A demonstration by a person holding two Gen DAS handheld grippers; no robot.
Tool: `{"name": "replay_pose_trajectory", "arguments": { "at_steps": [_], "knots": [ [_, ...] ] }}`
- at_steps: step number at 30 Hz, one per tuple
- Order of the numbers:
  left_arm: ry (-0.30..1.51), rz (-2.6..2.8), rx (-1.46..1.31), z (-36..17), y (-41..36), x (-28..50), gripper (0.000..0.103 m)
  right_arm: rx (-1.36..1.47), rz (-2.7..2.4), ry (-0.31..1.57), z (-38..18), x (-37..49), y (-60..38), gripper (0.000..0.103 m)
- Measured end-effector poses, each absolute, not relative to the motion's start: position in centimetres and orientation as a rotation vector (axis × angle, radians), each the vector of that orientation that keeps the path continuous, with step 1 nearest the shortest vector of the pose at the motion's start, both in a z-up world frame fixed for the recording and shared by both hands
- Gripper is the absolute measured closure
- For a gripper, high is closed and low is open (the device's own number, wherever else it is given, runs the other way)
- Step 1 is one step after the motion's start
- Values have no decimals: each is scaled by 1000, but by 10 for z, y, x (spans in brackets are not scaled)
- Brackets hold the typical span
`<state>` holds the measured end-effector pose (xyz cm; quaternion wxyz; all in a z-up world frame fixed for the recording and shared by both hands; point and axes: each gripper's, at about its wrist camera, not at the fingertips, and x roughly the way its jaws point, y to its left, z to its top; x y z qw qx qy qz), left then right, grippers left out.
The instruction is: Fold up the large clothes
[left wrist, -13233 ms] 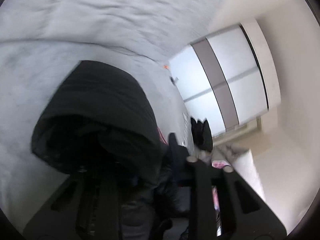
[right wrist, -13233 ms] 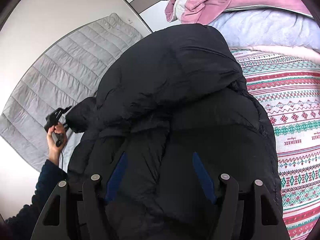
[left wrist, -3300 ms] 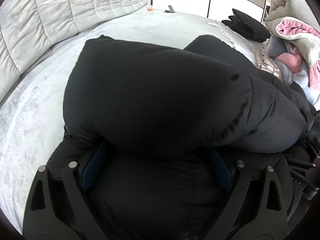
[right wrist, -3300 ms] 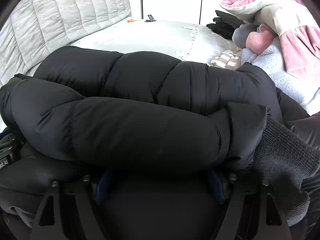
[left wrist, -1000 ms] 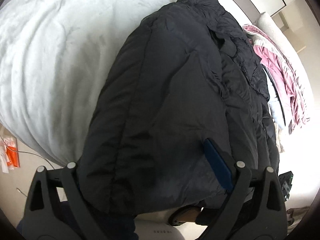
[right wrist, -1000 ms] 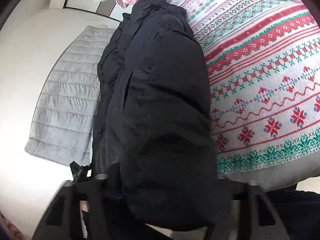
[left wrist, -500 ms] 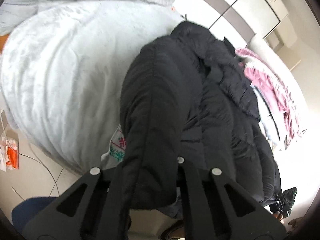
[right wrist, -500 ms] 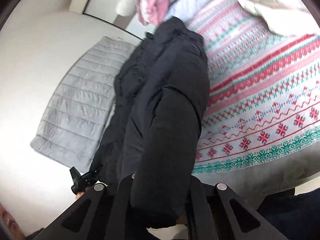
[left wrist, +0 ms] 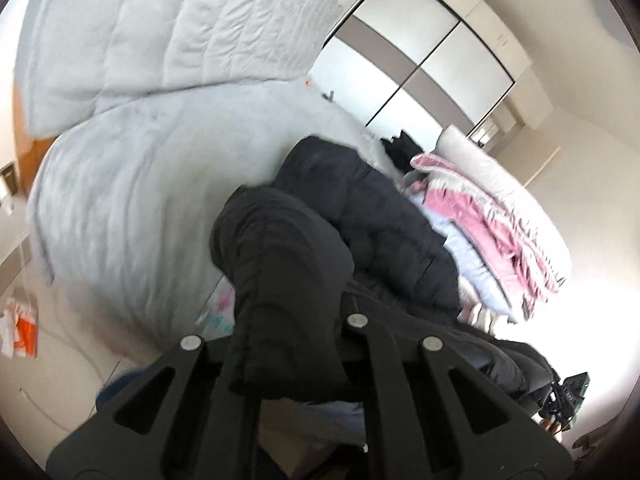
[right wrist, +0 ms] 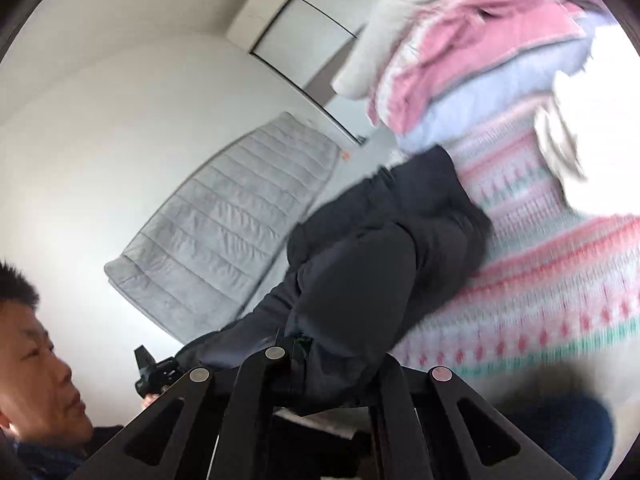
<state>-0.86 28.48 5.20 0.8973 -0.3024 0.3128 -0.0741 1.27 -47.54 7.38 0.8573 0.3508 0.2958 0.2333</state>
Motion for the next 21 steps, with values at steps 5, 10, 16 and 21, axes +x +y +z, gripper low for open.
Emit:
{"name": "replay_pose_trajectory", "arguments": {
  "at_steps": [5,10,16,21],
  "knots": [
    [593,-189,-664,92,278,67,96,769,518,566,87,105,-476,98],
    [612,-135,-731,121,254,201,95,827,441,582,88,235,-487,98],
    [733,84,-739,92,217,373,92,947,275,709,37,393,-496,98],
    [860,221,-568,32,177,473,89,993,101,814,-32,480,-508,98]
  ]
}}
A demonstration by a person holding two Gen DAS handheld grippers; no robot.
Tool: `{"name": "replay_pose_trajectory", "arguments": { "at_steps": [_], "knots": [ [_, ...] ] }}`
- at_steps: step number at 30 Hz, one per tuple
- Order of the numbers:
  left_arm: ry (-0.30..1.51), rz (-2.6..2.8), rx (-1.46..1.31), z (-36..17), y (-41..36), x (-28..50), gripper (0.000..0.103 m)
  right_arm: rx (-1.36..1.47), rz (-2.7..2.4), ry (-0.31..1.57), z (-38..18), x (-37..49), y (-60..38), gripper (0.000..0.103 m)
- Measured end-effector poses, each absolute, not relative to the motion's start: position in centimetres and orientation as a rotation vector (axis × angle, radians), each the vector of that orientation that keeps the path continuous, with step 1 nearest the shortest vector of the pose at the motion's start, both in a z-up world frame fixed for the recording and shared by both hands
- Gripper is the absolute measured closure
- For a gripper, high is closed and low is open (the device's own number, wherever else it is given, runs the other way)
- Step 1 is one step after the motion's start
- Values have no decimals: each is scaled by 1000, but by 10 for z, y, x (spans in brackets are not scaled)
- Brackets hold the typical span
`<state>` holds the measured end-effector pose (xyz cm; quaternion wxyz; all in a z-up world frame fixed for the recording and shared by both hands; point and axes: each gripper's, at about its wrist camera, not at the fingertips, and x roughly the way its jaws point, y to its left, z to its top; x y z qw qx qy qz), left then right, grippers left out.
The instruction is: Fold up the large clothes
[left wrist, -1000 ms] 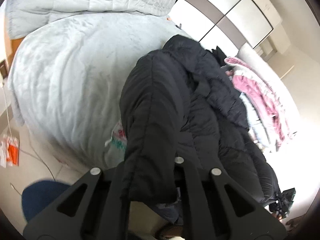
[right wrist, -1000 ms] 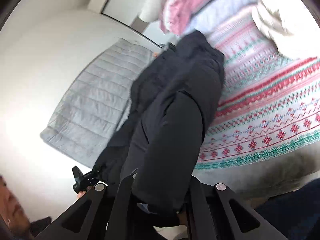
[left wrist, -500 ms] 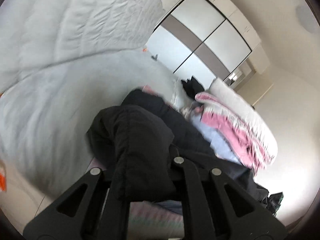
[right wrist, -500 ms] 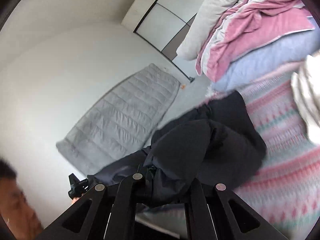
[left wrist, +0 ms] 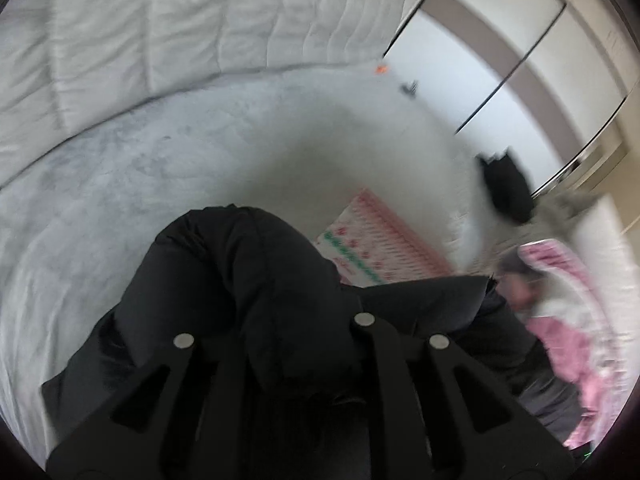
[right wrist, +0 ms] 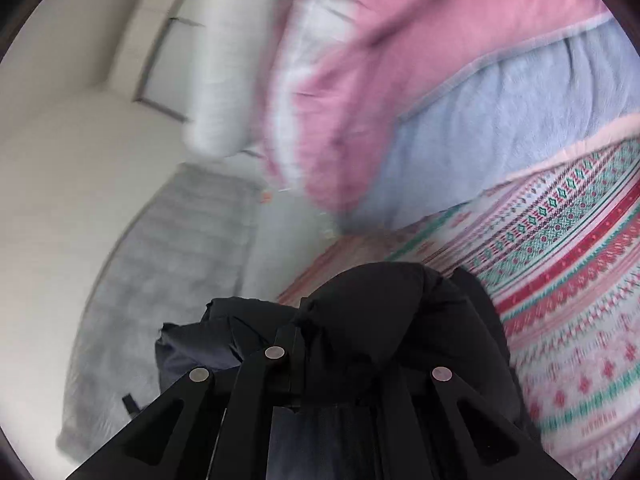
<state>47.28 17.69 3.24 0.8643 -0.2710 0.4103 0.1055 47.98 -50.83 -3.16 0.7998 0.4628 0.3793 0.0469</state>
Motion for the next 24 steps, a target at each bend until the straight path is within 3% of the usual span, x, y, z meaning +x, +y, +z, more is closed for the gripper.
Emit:
{"name": "replay_pose_trajectory", "arguments": {
  "at_steps": [10,24],
  "knots": [
    [894,265,-472,-36,165,533,86,938,39,925,-105,554,-501,99],
    [869,266,-454,-63,154,536,85,883,48,960,-151,561,-494,100]
  ]
}}
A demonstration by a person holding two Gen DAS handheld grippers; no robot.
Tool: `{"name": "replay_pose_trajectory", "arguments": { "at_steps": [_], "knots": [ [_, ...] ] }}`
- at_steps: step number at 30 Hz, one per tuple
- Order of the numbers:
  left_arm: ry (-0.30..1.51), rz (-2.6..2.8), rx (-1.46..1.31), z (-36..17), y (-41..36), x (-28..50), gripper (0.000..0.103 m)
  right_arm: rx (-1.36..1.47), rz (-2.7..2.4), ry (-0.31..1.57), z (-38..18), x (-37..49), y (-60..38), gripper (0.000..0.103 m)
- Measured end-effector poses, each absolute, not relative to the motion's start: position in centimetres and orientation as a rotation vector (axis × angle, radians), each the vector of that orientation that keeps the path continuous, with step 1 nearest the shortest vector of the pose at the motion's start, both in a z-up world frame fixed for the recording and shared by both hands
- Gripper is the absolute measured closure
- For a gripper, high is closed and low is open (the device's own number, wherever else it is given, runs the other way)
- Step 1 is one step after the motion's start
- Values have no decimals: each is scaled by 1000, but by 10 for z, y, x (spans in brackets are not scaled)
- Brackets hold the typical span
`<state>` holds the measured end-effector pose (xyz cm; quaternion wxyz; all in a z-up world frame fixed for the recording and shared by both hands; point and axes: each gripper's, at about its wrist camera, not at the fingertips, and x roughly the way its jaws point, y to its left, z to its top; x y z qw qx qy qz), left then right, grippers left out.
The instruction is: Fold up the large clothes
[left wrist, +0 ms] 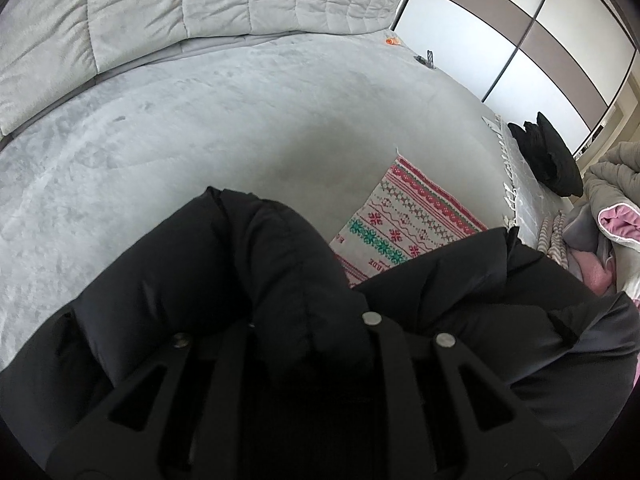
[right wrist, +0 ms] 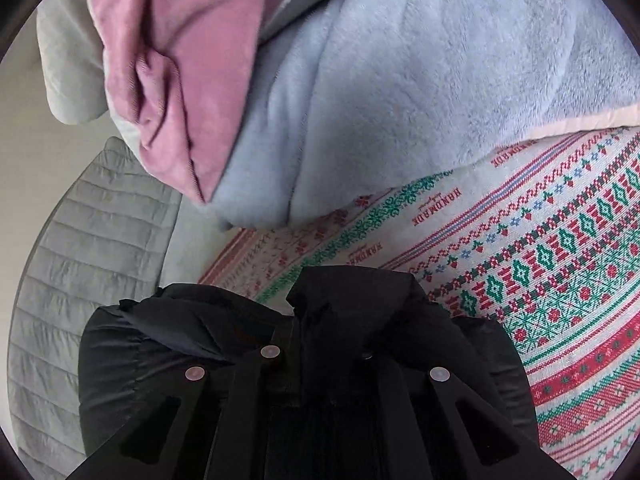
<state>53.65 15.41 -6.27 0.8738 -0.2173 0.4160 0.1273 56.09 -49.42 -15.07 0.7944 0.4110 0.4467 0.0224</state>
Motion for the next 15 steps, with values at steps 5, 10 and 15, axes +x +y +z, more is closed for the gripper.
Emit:
{"name": "replay_pose_trajectory", "arguments": {
  "at_steps": [5,10,15],
  "knots": [
    [862,265,-454,-65,153,533,86,859,45,982,-155,563,-490,100],
    [905,190,-468,-48,165,526,81,832,2,1054,-140,555,-486,88],
    [825,127,-676,2,213,489,53,837,-58,960,-79,522,-502,20]
  ]
}}
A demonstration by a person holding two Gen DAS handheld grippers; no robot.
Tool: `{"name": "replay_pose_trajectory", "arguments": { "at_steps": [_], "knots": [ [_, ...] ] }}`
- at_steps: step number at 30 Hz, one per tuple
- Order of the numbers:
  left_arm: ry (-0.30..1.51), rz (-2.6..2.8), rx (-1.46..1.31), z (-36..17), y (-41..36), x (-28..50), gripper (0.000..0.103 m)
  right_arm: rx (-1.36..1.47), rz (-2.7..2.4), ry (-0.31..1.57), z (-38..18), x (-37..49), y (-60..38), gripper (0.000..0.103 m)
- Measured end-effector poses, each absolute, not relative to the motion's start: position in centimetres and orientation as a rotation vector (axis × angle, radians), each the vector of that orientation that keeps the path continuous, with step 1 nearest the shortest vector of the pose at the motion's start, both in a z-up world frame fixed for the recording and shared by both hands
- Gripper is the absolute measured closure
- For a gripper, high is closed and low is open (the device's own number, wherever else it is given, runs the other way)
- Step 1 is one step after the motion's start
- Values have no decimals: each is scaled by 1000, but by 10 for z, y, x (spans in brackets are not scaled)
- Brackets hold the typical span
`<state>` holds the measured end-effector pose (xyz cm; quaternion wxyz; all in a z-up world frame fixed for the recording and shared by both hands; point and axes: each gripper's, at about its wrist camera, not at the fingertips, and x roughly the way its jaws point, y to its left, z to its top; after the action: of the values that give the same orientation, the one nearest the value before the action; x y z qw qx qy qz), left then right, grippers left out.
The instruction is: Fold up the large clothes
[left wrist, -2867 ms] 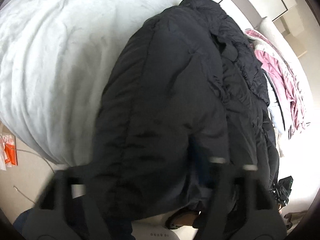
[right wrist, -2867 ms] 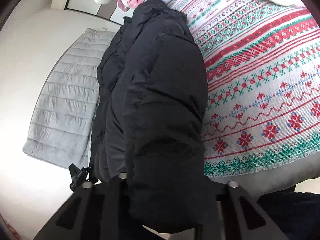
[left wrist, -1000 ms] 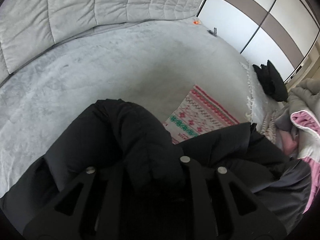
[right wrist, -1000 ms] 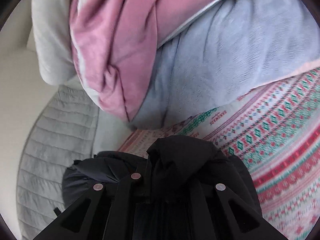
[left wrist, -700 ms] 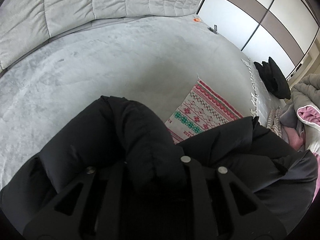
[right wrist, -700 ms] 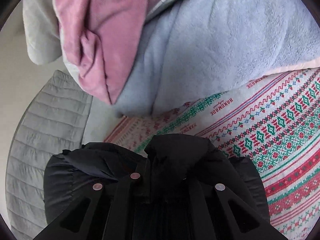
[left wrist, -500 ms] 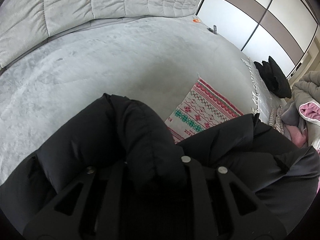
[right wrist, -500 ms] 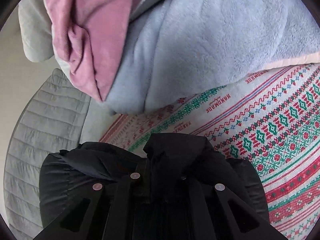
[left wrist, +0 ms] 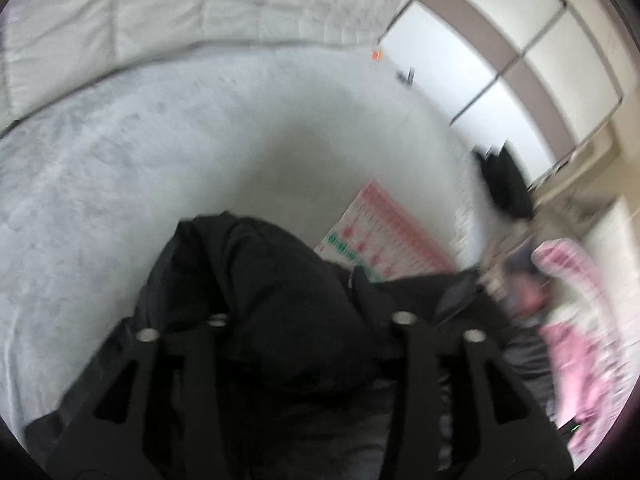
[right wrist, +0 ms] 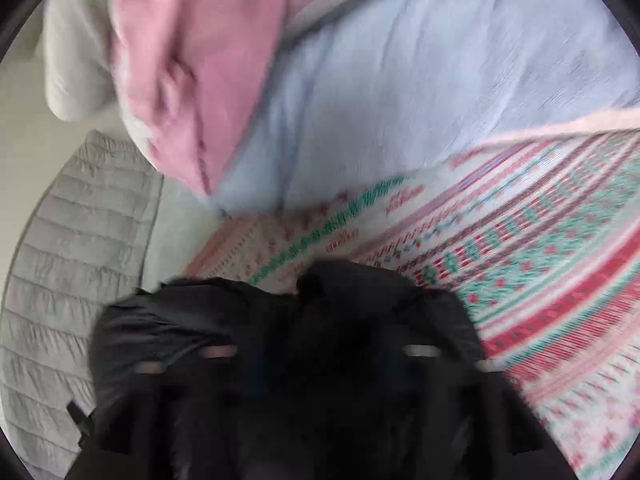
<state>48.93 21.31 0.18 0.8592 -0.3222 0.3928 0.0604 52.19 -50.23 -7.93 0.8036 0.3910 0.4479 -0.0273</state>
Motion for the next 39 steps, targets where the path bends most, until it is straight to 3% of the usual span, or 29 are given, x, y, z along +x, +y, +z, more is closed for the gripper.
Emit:
{"name": "replay_pose_trajectory", "arguments": {
  "at_steps": [2,6,11,18,21,24,26,32,39],
  "knots": [
    [775,122,-711,25,224,468,51,796,-62,878,-47,504,-507,19],
    [658,159,-595,72,208,414,32,659,-79,794,5,455,-492,19],
    [544,175,-371,108,159,383,29,415,73,808,23,427,-416,19],
    [722,-33,-51,58,20,392,29,58,189,813,20,460,-257,19],
    [793,-45,6,30,-6,415,29,-20,161,861,5,488,-229,19],
    [851,-1,-11,11,-7,439,27,-77,121,947,-28,512,-221,18],
    [877,7,-43,3,-3,449,23,-83,102,963,-42,517,-223,11],
    [895,17,-27,-10,-8,449,18,-88,54,1011,-73,526,-225,2],
    [819,53,-140,28,37,414,18,38,88,928,-24,494,-260,2]
  ]
}}
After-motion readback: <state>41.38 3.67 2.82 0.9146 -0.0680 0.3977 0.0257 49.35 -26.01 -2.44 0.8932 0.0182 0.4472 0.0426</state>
